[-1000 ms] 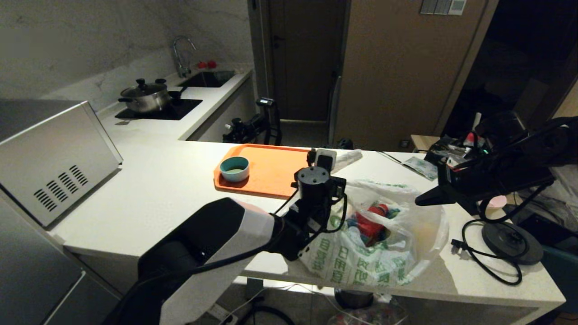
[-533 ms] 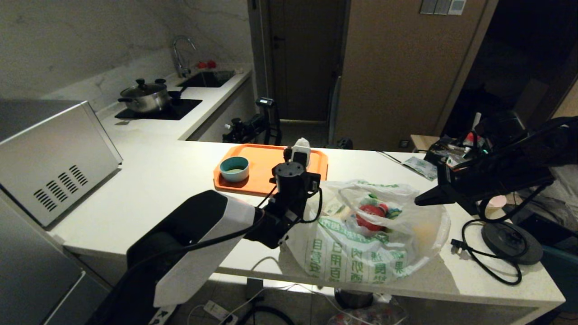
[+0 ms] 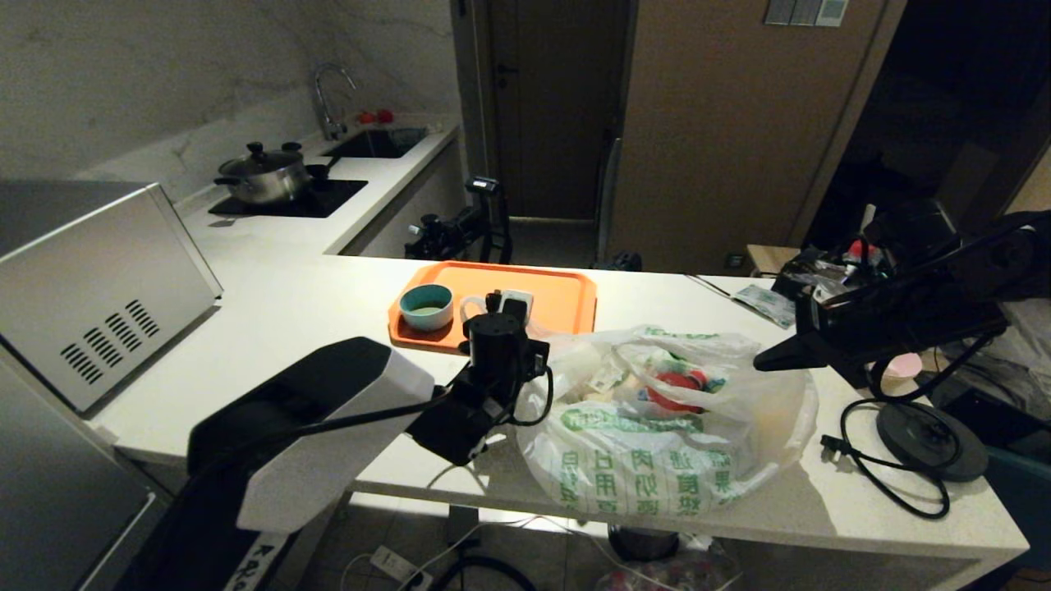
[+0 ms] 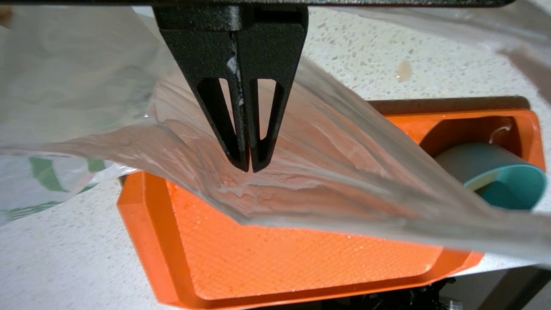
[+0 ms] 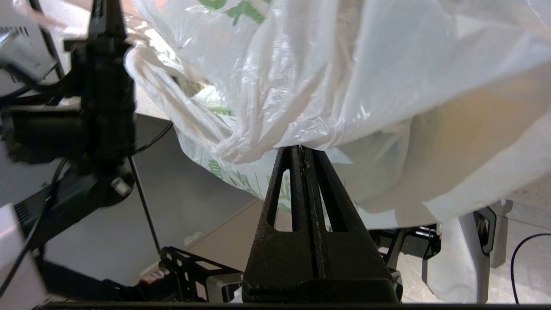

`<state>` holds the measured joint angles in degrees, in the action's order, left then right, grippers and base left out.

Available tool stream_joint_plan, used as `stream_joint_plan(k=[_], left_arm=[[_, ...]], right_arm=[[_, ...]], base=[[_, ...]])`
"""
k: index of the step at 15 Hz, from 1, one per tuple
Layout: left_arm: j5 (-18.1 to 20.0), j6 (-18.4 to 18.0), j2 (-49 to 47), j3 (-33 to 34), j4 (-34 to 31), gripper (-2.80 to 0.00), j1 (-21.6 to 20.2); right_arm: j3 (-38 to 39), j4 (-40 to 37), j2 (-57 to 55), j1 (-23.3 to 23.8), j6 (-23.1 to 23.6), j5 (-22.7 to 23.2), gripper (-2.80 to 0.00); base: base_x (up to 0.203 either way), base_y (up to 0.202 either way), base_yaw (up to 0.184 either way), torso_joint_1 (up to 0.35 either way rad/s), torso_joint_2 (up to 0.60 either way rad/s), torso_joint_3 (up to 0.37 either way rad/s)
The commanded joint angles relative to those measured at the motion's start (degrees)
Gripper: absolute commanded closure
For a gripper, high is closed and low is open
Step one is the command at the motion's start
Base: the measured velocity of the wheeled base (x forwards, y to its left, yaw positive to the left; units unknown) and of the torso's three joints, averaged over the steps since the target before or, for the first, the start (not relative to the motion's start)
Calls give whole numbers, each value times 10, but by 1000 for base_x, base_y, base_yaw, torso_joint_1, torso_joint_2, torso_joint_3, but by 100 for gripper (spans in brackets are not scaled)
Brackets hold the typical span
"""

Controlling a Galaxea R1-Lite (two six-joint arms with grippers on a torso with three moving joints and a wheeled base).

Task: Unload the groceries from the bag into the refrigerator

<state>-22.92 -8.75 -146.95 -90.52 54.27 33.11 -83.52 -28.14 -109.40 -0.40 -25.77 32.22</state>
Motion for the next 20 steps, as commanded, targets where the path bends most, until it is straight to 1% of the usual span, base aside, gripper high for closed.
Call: stream_joint_plan(k=[1, 5, 8, 10, 12, 14, 15, 18, 19, 20], left_arm=[[1, 0, 70, 32, 4, 0, 7], [2, -1, 163, 48, -9, 0, 27], [3, 0, 213, 56, -15, 0, 24], [19, 1, 266, 87, -22, 0, 23], [35, 4, 332, 128, -35, 0, 23], [43, 6, 413, 188, -49, 0, 23], [45, 7, 456, 229, -53, 0, 22], [49, 7, 609, 401, -62, 0, 11], [50, 7, 661, 460, -69, 0, 5], [49, 7, 716, 526, -78, 0, -4]], right_arm=[[-1, -2, 5, -1, -2, 3, 0], [8, -3, 46, -2, -4, 8, 0], [41, -3, 107, -9, -1, 8, 0], [63, -2, 148, -13, 0, 2, 0], [104, -1, 207, -13, 23, -14, 0], [175, 13, 286, -13, 68, -47, 0], [218, 32, 326, -13, 87, -65, 0], [352, 97, 443, -13, 125, -149, 0], [392, 115, 480, -13, 140, -172, 0], [434, 134, 525, -13, 161, -186, 0]], base=[[0, 0, 0, 0, 0, 0], [0, 0, 0, 0, 0, 0], [0, 0, 0, 0, 0, 0], [0, 0, 0, 0, 0, 0], [0, 0, 0, 0, 0, 0], [0, 0, 0, 0, 0, 0], [0, 0, 0, 0, 0, 0], [0, 0, 0, 0, 0, 0], [0, 0, 0, 0, 0, 0], [0, 0, 0, 0, 0, 0]])
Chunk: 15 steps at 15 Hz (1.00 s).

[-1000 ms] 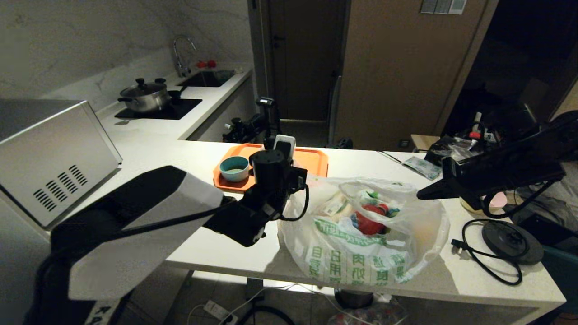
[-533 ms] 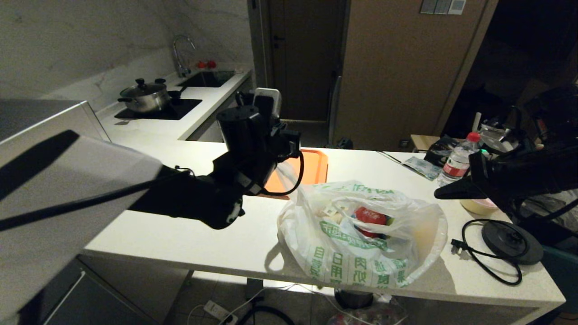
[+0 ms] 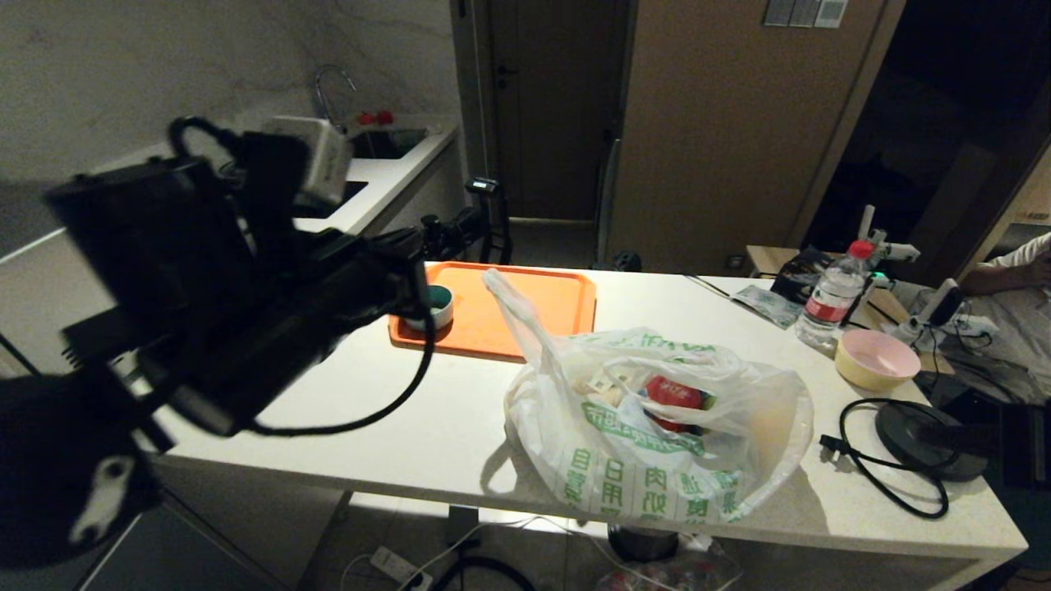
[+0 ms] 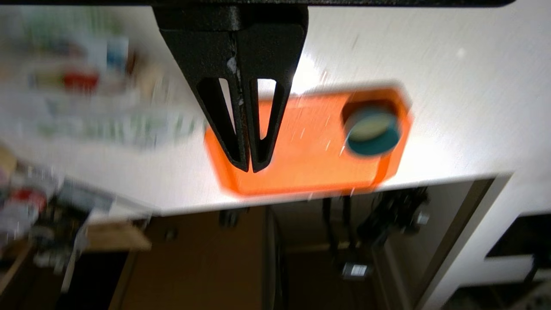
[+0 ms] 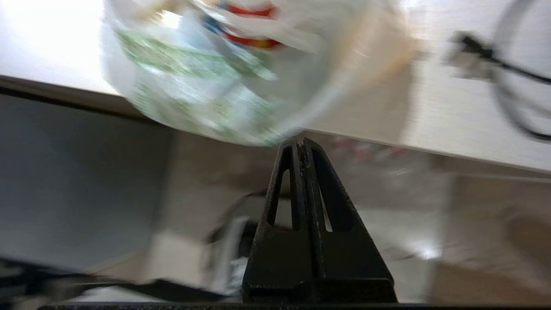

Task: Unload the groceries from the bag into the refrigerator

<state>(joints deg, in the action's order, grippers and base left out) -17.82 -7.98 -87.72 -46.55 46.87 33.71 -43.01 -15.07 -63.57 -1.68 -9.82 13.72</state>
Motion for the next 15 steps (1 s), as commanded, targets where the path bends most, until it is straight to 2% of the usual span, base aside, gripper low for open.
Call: stream_joint_plan(k=[1, 3, 4, 5, 7, 8, 9, 11, 12, 13, 14, 15], left_arm=[[-7, -1, 179, 143, -15, 0, -18], [-43, -1, 279, 227, -41, 0, -33], [-63, 2, 328, 254, -55, 0, -57], [-72, 5, 359, 273, -68, 0, -100], [-86, 6, 459, 329, -113, 0, -226], [-83, 4, 525, 366, -142, 0, -256], [-64, 8, 595, 392, -190, 0, -265], [-6, 39, 695, 419, -297, 0, -260], [41, 58, 717, 434, -344, 0, -258], [113, 74, 720, 449, -389, 0, -256], [159, 80, 717, 456, -434, 0, -255], [175, 58, 715, 460, -476, 0, -254]], right_arm=[[67, 22, 117, 0, 21, -10, 0], [135, 44, 213, 0, 47, -30, 0], [168, 50, 259, 0, 61, -53, 0], [197, 55, 300, 1, 79, -80, 0], [263, 59, 398, 1, 120, -124, 0], [302, 60, 446, 1, 141, -135, 0], [331, 60, 496, 2, 159, -140, 0], [360, 60, 580, 6, 180, -143, 0], [368, 61, 615, 8, 197, -143, 0], [373, 62, 636, 9, 208, -144, 0], [377, 63, 638, 10, 216, -145, 0], [378, 62, 635, 11, 221, -147, 0]], base=[[0, 0, 0, 0, 0, 0], [0, 0, 0, 0, 0, 0], [0, 0, 0, 0, 0, 0], [0, 0, 0, 0, 0, 0], [0, 0, 0, 0, 0, 0], [0, 0, 0, 0, 0, 0], [0, 0, 0, 0, 0, 0], [0, 0, 0, 0, 0, 0], [0, 0, 0, 0, 0, 0], [0, 0, 0, 0, 0, 0], [0, 0, 0, 0, 0, 0], [0, 0, 0, 0, 0, 0]])
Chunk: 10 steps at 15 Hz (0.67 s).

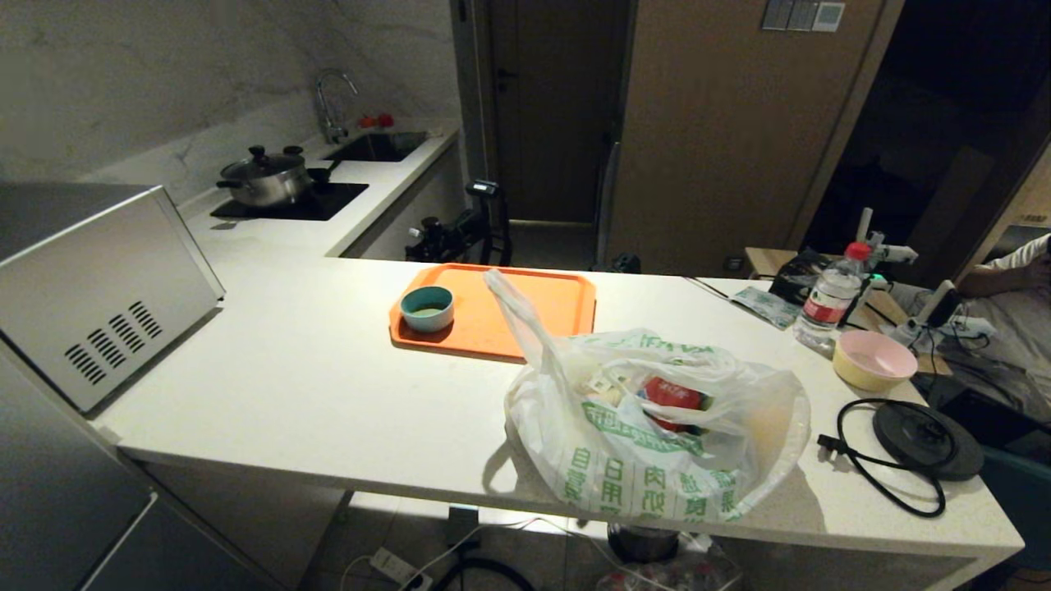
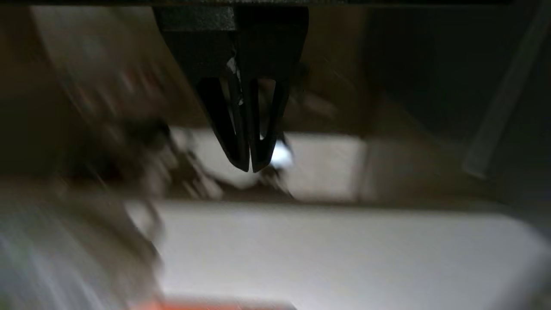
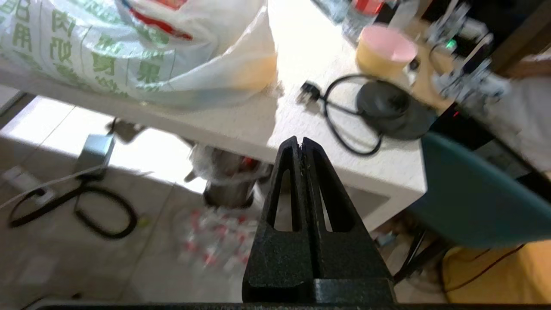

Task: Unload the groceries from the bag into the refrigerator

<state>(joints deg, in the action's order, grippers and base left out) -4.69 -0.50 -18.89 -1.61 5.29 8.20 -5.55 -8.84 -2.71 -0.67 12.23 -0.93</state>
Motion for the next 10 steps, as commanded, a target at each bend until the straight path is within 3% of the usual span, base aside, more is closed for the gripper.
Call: stream_joint_plan(k=[1, 2, 3, 5, 6, 9, 10], left_arm=[[53, -52, 23, 9, -73, 0, 2], [59, -77, 21, 8, -76, 0, 1], [59, -77, 24, 9, -75, 0, -20], [60, -78, 30, 9, -73, 0, -102], [63, -82, 38, 10, -71, 0, -121], [80, -104, 144, 10, -67, 0, -95], [82, -108, 178, 12, -63, 0, -90]], right_arm=[[3, -2, 17, 1, 1, 0, 0], [3, -4, -1, 2, 2, -1, 0], [3, -4, -5, 4, 4, -1, 0], [4, -4, 27, 4, 12, -5, 0], [6, 0, 28, 4, 31, -26, 0], [8, 12, 27, 4, -9, -17, 0], [14, 10, 27, 3, -7, 28, 0]], base=[[0, 0, 0, 0, 0, 0], [0, 0, 0, 0, 0, 0], [0, 0, 0, 0, 0, 0], [0, 0, 0, 0, 0, 0], [0, 0, 0, 0, 0, 0], [0, 0, 0, 0, 0, 0], [0, 0, 0, 0, 0, 0]])
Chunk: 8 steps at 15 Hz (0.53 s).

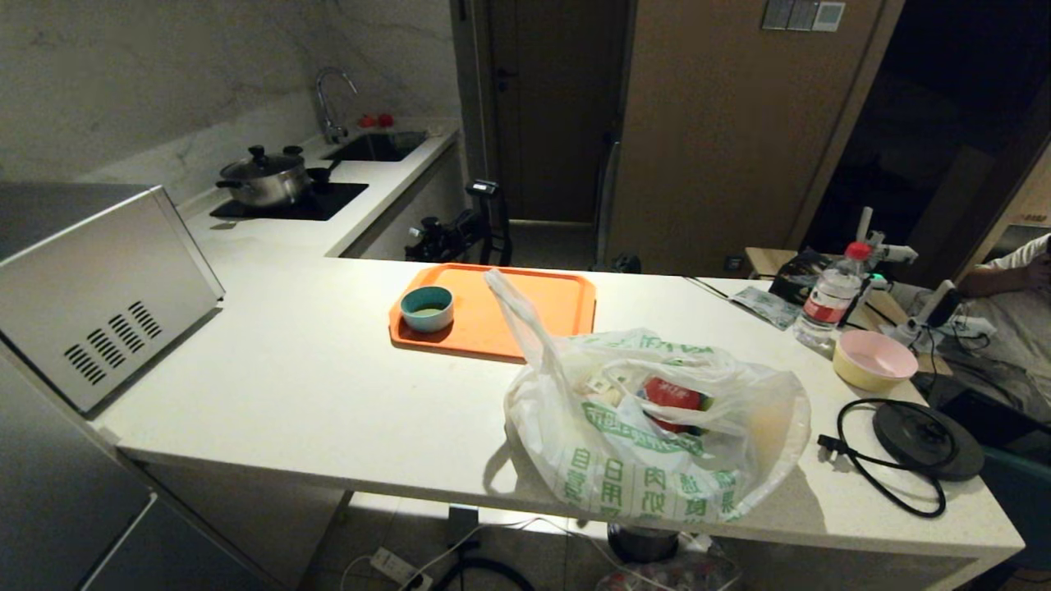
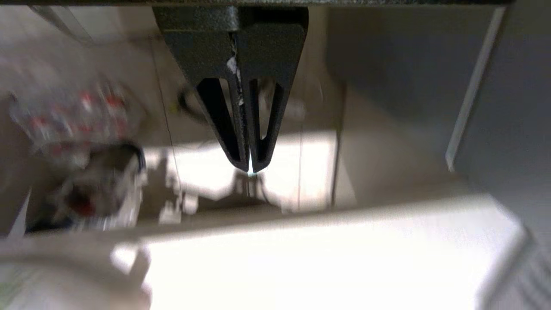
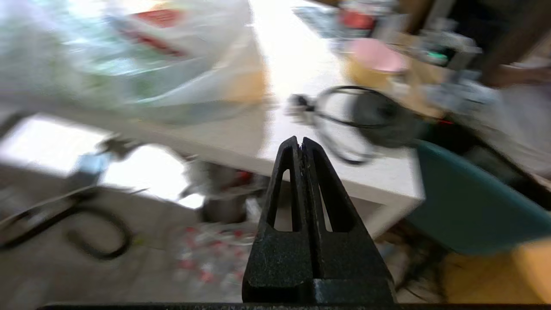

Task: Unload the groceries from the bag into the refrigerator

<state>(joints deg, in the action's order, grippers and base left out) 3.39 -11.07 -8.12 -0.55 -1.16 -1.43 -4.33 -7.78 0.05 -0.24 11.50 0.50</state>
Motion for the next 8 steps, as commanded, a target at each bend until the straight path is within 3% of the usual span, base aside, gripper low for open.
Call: stream_joint_plan(k=[1, 4, 6, 8], left_arm=[[1, 0, 85, 3, 5, 0, 10], [-32, 91, 80, 5, 11, 0, 15], [-34, 95, 79, 5, 11, 0, 15], [-33, 92, 79, 5, 10, 0, 15]], right_arm=[[9, -2, -1, -1, -1, 48, 0], [14, -1, -1, -1, -79, 9, 0], [14, -1, -1, -1, -42, 11, 0], [15, 0, -1, -1, -41, 11, 0]], base=[[0, 0, 0, 0, 0, 0], [0, 0, 0, 0, 0, 0], [0, 0, 0, 0, 0, 0], [0, 0, 0, 0, 0, 0]])
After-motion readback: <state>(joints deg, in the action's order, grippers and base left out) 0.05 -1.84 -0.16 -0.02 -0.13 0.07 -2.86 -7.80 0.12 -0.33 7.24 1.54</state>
